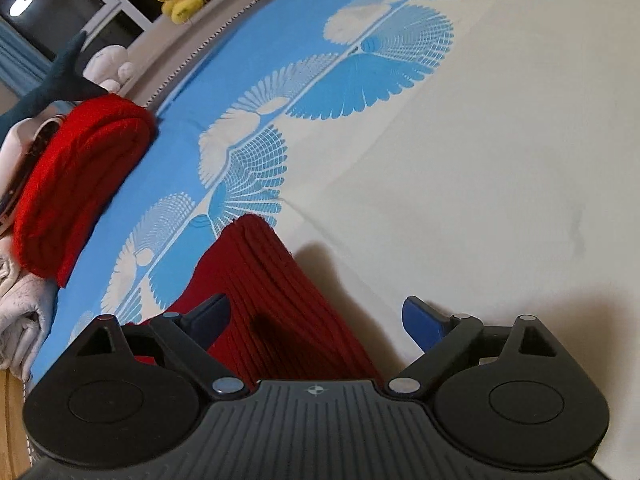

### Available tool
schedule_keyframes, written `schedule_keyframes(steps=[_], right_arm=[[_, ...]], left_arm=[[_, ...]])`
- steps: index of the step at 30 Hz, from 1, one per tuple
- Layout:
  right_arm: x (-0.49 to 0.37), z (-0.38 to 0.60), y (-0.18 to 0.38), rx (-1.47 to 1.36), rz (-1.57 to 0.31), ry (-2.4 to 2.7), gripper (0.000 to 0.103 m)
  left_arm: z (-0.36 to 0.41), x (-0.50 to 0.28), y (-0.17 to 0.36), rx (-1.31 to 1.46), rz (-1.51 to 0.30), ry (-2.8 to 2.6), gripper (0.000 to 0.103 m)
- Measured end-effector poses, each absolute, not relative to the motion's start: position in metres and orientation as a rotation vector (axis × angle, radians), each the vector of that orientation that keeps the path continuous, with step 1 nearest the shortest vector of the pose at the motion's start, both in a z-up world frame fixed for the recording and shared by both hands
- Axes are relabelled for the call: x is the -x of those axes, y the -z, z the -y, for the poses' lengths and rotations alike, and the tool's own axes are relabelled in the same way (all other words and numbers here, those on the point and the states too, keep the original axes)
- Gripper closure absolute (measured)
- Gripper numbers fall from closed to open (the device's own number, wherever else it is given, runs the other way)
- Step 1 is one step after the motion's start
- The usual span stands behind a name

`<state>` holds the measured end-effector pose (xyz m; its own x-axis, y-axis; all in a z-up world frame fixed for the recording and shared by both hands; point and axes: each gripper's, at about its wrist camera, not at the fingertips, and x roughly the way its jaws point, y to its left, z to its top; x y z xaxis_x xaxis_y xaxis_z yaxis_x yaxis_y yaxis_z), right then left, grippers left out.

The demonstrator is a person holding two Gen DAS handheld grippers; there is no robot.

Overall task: Fold small clothes
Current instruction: 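Lift the hem with both grippers and fold it up toward the collar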

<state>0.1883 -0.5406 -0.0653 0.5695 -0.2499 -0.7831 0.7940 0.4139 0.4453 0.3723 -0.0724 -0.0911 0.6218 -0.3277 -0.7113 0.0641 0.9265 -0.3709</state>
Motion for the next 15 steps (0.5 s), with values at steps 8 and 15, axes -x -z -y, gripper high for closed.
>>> schedule_keyframes(steps=[8, 15], right_arm=[[-0.207, 0.53, 0.069, -0.887, -0.769, 0.76, 0.011], [-0.201, 0.525, 0.062, -0.859, -0.804, 0.756, 0.016]], left_arm=[[0.104, -0.376, 0.096, 0.193, -0.878, 0.262, 0.017], [0.11, -0.38, 0.105, 0.122, -0.901, 0.307, 0.095]])
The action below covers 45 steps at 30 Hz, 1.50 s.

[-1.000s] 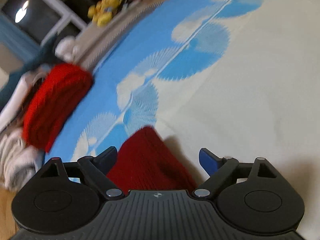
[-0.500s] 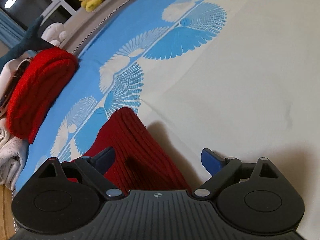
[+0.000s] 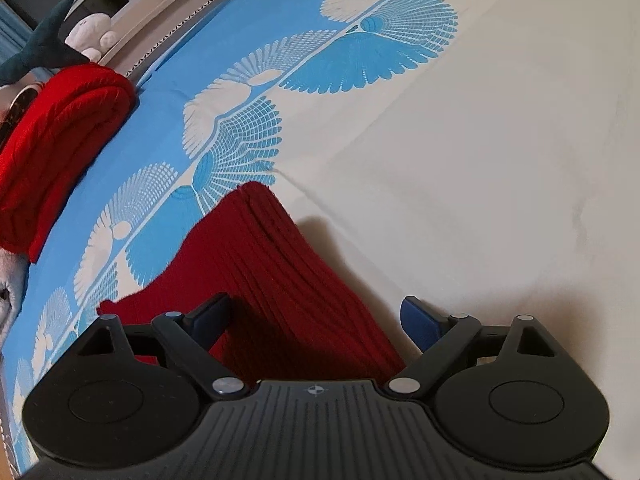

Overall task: Fold small clothes
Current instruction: 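Lift the hem with both grippers and fold it up toward the collar, then lay the folded hem down and open both grippers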

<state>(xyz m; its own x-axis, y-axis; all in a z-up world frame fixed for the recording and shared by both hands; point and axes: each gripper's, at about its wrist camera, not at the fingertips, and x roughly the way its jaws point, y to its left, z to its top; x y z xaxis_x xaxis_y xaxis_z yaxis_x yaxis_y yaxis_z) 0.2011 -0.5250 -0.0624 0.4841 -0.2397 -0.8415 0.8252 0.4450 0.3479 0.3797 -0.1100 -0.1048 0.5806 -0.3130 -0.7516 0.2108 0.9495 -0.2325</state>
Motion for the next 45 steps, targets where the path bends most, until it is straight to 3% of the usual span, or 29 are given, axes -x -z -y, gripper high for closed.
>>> schedule_keyframes(steps=[1, 3, 4, 5, 9, 12, 17, 19, 22, 23, 24, 29, 31, 33, 34, 37, 45], right_arm=[[-0.201, 0.523, 0.062, -0.848, -0.805, 0.737, 0.023], [-0.203, 0.518, 0.059, -0.813, -0.792, 0.696, 0.072], [-0.206, 0.513, 0.056, -0.781, -0.784, 0.677, 0.085], [-0.208, 0.508, 0.051, -0.734, -0.772, 0.698, 0.089], [-0.207, 0.491, 0.022, -0.612, -0.669, 0.688, 0.09], [-0.208, 0.488, 0.013, -0.549, -0.62, 0.68, 0.09], [-0.224, 0.513, 0.064, -0.593, -0.766, 0.759, 0.09], [-0.223, 0.518, 0.071, -0.62, -0.764, 0.773, 0.085], [-0.218, 0.519, 0.058, -0.603, -0.734, 0.824, 0.053], [-0.214, 0.519, 0.052, -0.599, -0.716, 0.844, 0.042], [-0.21, 0.518, 0.047, -0.6, -0.696, 0.848, 0.04], [-0.203, 0.495, 0.025, -0.567, -0.702, 0.598, 0.042], [-0.208, 0.478, 0.026, -0.491, -0.734, 0.497, 0.049], [-0.219, 0.465, 0.037, -0.404, -0.801, 0.455, 0.065], [-0.225, 0.464, 0.048, -0.376, -0.854, 0.469, 0.065], [-0.234, 0.47, 0.061, -0.331, -0.882, 0.511, 0.063], [-0.213, 0.5, 0.065, -0.548, -0.862, 0.573, 0.063]], left_arm=[[0.109, -0.381, 0.106, 0.115, -0.902, 0.295, 0.095], [0.102, -0.384, 0.108, 0.173, -0.914, 0.288, 0.097], [0.1, -0.384, 0.105, 0.191, -0.912, 0.282, 0.097], [0.098, -0.382, 0.1, 0.198, -0.891, 0.275, 0.098], [0.084, -0.372, 0.073, 0.234, -0.809, 0.266, 0.098], [0.077, -0.381, 0.082, 0.228, -0.842, 0.247, 0.098], [0.087, -0.385, 0.111, 0.16, -0.889, 0.217, 0.096], [0.09, -0.383, 0.111, 0.143, -0.874, 0.199, 0.086], [0.088, -0.379, 0.106, 0.128, -0.864, 0.143, 0.04], [0.085, -0.377, 0.103, 0.13, -0.865, 0.105, 0.015], [0.083, -0.374, 0.1, 0.139, -0.858, 0.071, 0.008], [0.082, -0.356, 0.09, 0.132, -0.877, 0.141, 0.007], [0.091, -0.348, 0.094, 0.061, -0.884, 0.173, 0.007], [0.102, -0.347, 0.108, -0.066, -0.901, 0.145, 0.005], [0.103, -0.35, 0.117, -0.103, -0.913, 0.133, 0.001], [0.091, -0.357, 0.124, -0.01, -0.964, 0.128, 0.0], [0.07, -0.36, 0.118, 0.057, -0.994, 0.124, 0.0]])
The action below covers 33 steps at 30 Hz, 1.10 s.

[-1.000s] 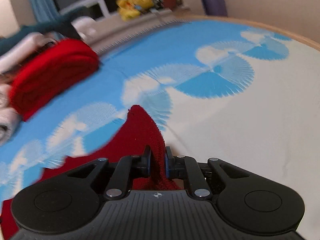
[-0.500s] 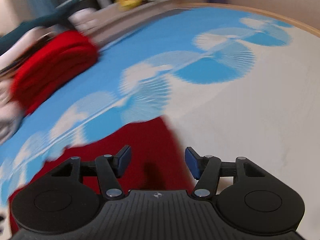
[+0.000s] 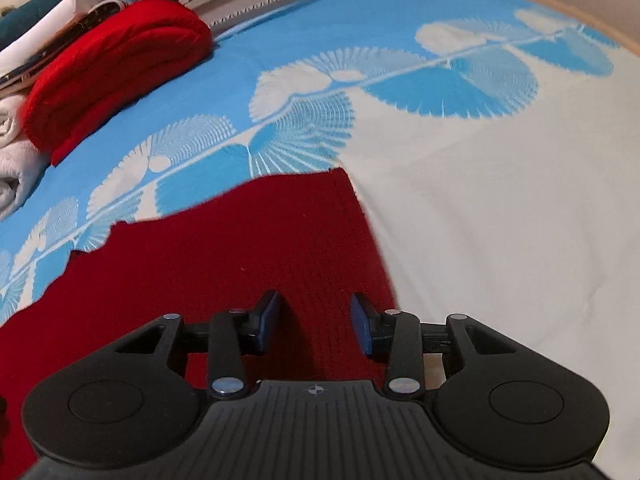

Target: Fold small clothes

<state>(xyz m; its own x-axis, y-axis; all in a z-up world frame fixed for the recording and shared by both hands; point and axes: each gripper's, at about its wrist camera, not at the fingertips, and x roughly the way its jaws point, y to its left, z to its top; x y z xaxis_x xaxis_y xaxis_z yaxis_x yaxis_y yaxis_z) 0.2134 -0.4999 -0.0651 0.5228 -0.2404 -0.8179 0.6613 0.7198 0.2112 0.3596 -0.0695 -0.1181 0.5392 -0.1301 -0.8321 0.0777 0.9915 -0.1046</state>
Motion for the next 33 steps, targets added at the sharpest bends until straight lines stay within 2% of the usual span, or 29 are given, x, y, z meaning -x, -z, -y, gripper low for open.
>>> schedule_keyframes(steps=[2, 4, 6, 11, 14, 23, 33], right_arm=[[-0.21, 0.499, 0.058, -0.566, -0.835, 0.587, 0.063], [-0.2, 0.499, 0.039, -0.606, -0.72, 0.601, 0.057], [-0.19, 0.501, 0.025, -0.631, -0.614, 0.606, 0.035], [-0.162, 0.494, 0.005, -0.711, -0.516, 0.611, 0.028], [-0.144, 0.481, -0.003, -0.796, -0.452, 0.585, 0.02], [-0.059, 0.415, 0.014, -0.981, -0.467, 0.428, 0.017], [-0.026, 0.383, 0.029, -1.033, -0.532, 0.414, 0.015]], left_arm=[[0.067, -0.358, 0.114, 0.069, -0.989, 0.112, 0.0], [0.065, -0.357, 0.109, 0.077, -0.975, 0.1, 0.0], [0.063, -0.355, 0.103, 0.076, -0.949, 0.071, 0.0], [0.054, -0.352, 0.092, 0.05, -0.9, 0.014, 0.0], [0.05, -0.344, 0.086, 0.016, -0.879, -0.012, 0.0], [0.029, -0.254, 0.057, 0.033, -0.839, 0.022, 0.0], [-0.003, -0.176, 0.079, 0.108, -0.904, 0.01, 0.0]])
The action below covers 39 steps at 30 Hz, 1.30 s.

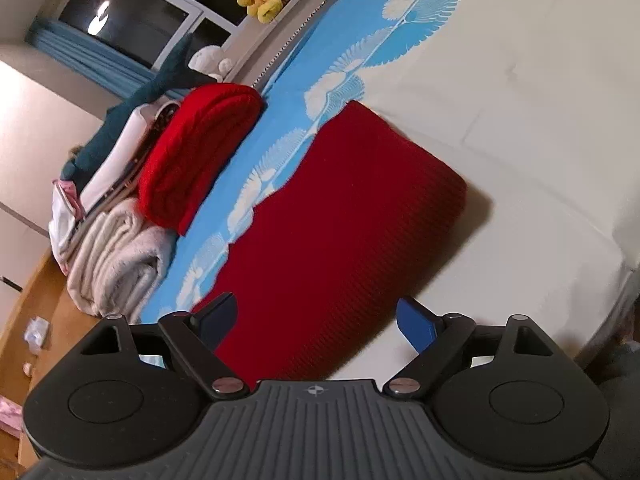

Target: Fold small clothes

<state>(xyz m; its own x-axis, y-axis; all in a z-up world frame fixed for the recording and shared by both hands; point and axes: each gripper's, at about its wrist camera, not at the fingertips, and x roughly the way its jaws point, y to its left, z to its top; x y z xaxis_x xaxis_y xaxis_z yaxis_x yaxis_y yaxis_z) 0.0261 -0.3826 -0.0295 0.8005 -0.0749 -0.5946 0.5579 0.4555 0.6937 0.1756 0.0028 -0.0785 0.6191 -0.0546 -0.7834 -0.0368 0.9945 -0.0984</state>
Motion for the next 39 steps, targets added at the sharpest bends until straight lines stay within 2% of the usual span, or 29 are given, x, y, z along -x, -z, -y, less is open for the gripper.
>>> schedule_keyframes(steps=[8, 29, 39], right_arm=[[-0.025, 0.389, 0.05, -1.094, -0.6, 0.484, 0.015], [-0.033, 0.397, 0.059, -1.105, -0.602, 0.547, 0.015], [-0.035, 0.406, 0.071, -1.228, -0.53, 0.629, 0.015]], left_arm=[[-0.007, -0.176, 0.088, 0.104, -0.906, -0.02, 0.0], [0.004, -0.189, 0.089, 0.138, -0.917, 0.015, 0.0], [0.013, -0.187, 0.087, 0.134, -0.911, 0.042, 0.0]])
